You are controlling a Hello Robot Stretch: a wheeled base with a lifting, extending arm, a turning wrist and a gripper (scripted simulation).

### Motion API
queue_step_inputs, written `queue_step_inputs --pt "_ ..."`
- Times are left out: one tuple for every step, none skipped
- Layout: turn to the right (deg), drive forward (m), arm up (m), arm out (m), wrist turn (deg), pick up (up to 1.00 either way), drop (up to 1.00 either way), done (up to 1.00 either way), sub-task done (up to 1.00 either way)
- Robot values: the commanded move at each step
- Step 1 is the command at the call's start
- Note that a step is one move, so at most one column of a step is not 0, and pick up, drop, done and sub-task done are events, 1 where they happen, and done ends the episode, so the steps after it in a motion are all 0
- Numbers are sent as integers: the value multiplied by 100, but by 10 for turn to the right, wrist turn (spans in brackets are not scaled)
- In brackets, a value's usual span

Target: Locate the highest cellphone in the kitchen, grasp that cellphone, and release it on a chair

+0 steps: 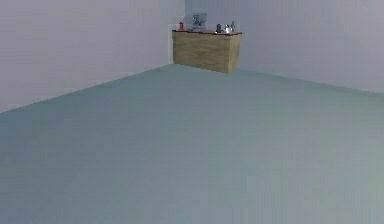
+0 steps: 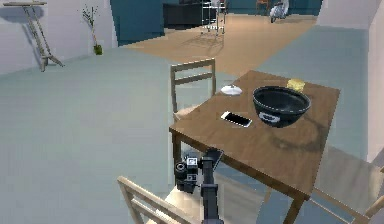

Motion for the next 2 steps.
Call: queue_step_inputs --pt "0 0 -32 0 0 0 0 0 0" --pt "0 0 0 0 0 0 100 0 0"
